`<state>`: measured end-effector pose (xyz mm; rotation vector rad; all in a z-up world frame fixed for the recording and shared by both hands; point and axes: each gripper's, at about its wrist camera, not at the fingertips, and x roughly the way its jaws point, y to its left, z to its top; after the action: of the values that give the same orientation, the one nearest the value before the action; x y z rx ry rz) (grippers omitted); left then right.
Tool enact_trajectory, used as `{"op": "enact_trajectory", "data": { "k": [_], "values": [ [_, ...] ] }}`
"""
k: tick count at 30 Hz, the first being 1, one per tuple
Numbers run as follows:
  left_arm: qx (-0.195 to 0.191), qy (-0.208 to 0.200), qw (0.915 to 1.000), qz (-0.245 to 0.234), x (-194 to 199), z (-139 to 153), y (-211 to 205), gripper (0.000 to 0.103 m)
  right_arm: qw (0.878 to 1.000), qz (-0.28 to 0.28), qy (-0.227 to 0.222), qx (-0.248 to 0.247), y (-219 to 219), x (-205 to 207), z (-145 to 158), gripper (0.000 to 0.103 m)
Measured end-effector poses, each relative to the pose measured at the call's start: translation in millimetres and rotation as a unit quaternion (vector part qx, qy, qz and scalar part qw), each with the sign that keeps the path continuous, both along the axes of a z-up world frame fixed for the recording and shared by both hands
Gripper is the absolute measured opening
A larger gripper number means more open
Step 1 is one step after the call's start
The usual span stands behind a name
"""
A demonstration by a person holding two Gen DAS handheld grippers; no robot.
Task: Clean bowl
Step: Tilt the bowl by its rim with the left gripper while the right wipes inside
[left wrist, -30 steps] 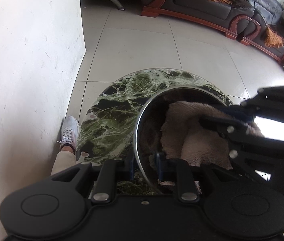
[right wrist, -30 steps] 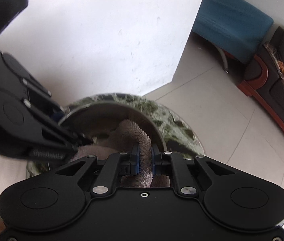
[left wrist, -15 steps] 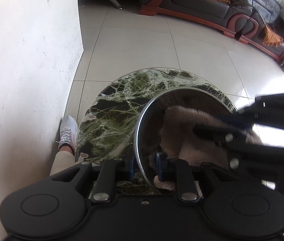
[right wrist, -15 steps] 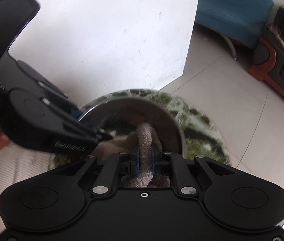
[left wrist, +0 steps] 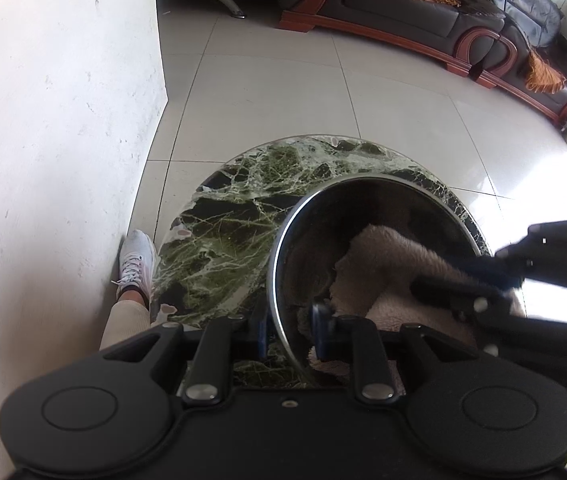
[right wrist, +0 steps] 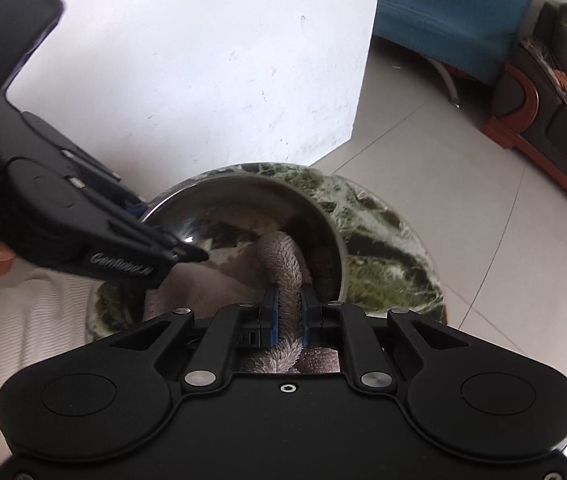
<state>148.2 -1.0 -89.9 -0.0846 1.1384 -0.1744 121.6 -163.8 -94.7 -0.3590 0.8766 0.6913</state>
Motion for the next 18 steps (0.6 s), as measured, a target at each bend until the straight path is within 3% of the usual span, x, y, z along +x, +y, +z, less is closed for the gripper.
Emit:
{"op": "enact_trajectory", "data": {
  "k": [4,9,18],
  "values": [
    [0.004,0.000,1.0000,-0.003,0.1,0.9,-1.4,0.019,1.000,0.015,-0.012,-0.003,3.8,-9.0,6.9,0.010],
    [0.005,0.000,1.0000,-0.004,0.4,0.6,-0.2,0.019,0.999,0.015,-0.045,-0.018,6.3,9.3,12.4,0.010],
    [0.003,0.000,1.0000,-0.006,3.6,0.4,0.1,0.020,1.000,-0.001,-0.008,-0.008,-2.7,-0.9,-0.7,0.010]
  ]
}}
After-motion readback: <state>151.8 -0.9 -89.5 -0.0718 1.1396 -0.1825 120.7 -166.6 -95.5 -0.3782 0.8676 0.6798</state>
